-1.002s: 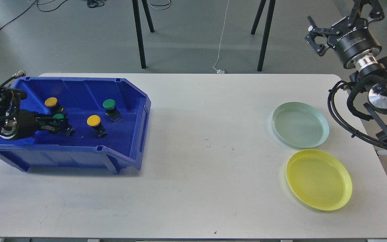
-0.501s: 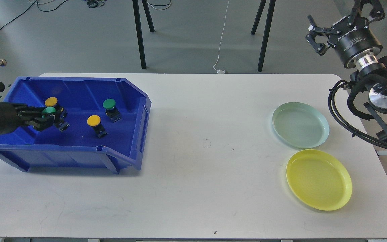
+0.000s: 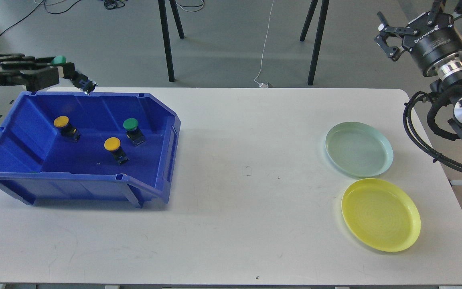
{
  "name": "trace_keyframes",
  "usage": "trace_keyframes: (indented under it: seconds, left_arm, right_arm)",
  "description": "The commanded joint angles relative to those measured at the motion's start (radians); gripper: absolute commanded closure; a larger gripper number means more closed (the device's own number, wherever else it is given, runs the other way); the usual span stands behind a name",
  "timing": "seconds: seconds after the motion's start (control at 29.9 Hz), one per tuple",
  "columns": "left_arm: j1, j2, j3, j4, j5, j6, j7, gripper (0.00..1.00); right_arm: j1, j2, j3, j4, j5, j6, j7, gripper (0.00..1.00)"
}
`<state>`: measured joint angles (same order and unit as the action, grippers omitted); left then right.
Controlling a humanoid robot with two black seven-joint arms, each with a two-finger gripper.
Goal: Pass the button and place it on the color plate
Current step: 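Lift the green button and carry it toward the right gripper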
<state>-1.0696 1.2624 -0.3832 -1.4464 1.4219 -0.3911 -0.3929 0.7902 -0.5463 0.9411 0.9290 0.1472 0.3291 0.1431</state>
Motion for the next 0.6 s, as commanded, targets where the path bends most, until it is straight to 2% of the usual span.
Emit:
trace_keyframes:
  seconds: [0.0, 0.1, 0.17, 0.3, 0.4, 0.57]
  left_arm:
    - [-0.006, -0.139, -0.089, 0.009, -0.072, 0.003, 0.031, 0.64]
    - [-0.004, -0.272, -0.111, 0.043, -0.064, 0.047, 0.098, 0.64]
    - [-0.003, -0.371, -0.109, 0.081, -0.049, 0.093, 0.126, 0.64]
    - [-0.004, -0.553, -0.109, 0.147, 0.058, 0.188, 0.129, 0.65]
    - [0.0, -0.659, -0.105, 0.169, 0.133, 0.268, 0.128, 0.67]
    - [0.008, -0.819, -0.102, 0.231, 0.143, 0.316, 0.129, 0.68]
  right_arm:
    - [-0.005, -0.058, 0.001, 0.043, 0.002, -0.001, -0.008, 0.01]
    - [-0.04, -0.11, -0.013, 0.138, 0.002, -0.01, -0.02, 0.01]
    - [-0.046, -0.124, -0.012, 0.204, 0.002, -0.05, -0.034, 0.01]
    - [-0.051, -0.123, -0.031, 0.315, 0.0, -0.166, -0.051, 0.01]
    - [-0.066, -0.121, -0.076, 0.358, -0.001, -0.171, -0.054, 0.01]
    - [-0.091, -0.107, -0.154, 0.393, -0.017, -0.171, -0.054, 0.02]
